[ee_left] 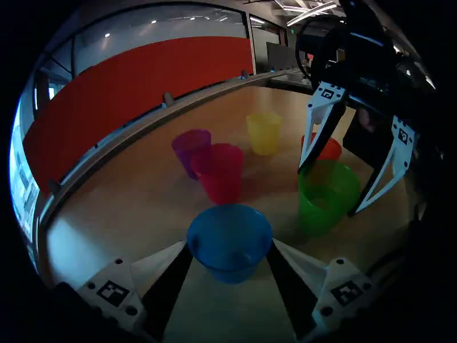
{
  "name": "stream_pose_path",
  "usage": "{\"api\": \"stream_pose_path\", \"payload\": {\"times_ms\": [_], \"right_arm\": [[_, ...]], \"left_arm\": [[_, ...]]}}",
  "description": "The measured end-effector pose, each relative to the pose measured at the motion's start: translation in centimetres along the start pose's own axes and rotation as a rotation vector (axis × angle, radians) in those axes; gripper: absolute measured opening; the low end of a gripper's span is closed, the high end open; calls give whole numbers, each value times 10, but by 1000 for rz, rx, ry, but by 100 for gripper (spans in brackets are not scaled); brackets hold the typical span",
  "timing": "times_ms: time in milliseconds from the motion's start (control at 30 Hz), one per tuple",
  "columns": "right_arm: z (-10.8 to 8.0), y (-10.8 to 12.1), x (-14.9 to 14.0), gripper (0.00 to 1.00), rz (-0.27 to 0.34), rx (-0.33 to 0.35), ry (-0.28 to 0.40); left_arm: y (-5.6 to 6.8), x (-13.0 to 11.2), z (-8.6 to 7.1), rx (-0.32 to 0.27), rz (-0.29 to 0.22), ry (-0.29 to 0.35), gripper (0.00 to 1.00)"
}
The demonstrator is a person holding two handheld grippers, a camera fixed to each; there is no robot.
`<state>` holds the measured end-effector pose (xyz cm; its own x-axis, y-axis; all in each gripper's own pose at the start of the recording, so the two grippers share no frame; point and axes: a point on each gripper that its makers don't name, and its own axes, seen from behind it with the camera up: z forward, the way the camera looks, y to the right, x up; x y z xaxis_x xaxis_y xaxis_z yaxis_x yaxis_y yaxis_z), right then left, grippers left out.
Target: Pour water
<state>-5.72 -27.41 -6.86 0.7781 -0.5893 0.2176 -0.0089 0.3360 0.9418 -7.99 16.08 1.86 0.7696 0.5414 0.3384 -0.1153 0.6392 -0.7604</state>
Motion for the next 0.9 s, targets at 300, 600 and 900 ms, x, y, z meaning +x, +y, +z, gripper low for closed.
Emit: {"api": "stream_pose_path", "payload": {"times_ms": [300, 600, 900], "right_arm": [[3, 1, -1, 94, -5, -2, -6], [5, 1, -4, 94, -10, -2, -17], [6, 2, -7, 94, -14, -7, -22]], "left_arm": [[4, -4, -1, -7, -9, 6, 86], [5, -9, -1, -13, -10, 0, 86], [4, -16, 0, -12, -15, -26, 86]]}}
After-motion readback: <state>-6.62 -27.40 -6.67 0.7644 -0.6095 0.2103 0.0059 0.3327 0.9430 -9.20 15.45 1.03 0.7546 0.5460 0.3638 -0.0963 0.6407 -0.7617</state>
